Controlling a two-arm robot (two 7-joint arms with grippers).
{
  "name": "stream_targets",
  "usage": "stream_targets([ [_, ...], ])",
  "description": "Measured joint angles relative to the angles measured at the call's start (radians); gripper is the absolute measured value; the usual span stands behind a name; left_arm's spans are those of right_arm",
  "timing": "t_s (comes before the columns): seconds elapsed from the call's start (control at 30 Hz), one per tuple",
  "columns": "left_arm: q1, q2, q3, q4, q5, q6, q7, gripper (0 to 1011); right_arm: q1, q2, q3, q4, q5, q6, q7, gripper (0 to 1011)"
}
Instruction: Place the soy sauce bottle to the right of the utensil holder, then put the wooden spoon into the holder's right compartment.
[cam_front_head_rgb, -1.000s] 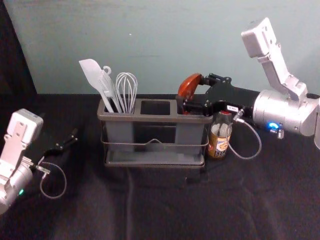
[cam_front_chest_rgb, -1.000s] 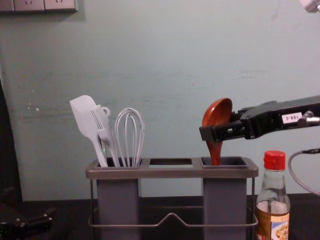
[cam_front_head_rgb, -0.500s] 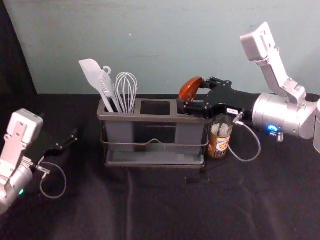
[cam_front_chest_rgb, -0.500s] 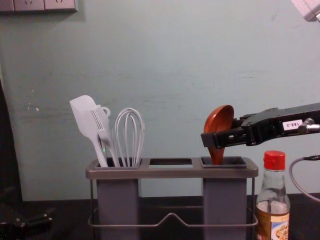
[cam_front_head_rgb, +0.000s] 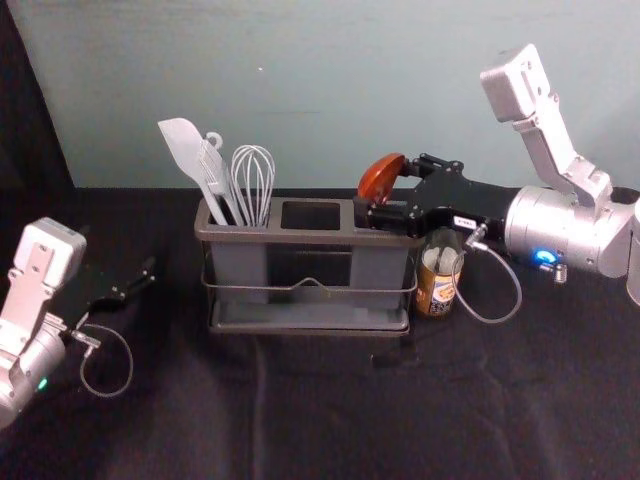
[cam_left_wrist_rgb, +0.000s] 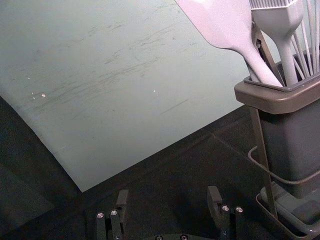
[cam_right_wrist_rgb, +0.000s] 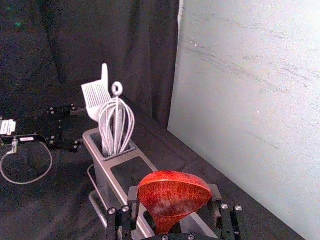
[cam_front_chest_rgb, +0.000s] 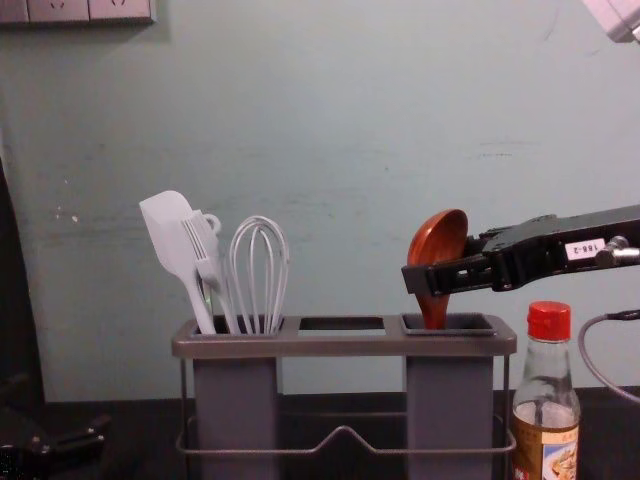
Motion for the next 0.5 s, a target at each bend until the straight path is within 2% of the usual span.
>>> stream_targets([
  [0.1,0.000,0.000,0.000,0.000,0.000,0.000,0.000,1012,0.000,0.000,0.000,0.000,0.000,0.000,0.000,862],
  [0.3,0.000,0.000,0.000,0.000,0.000,0.000,0.000,1011,0.001,0.000,-0.001,0.000,0.000,-0.001,0.000,1004],
  [0.5,0.000,0.000,0.000,0.000,0.000,0.000,0.000,1011,0.001,0.000,-0.001,0.000,0.000,-0.001,0.000,1004],
])
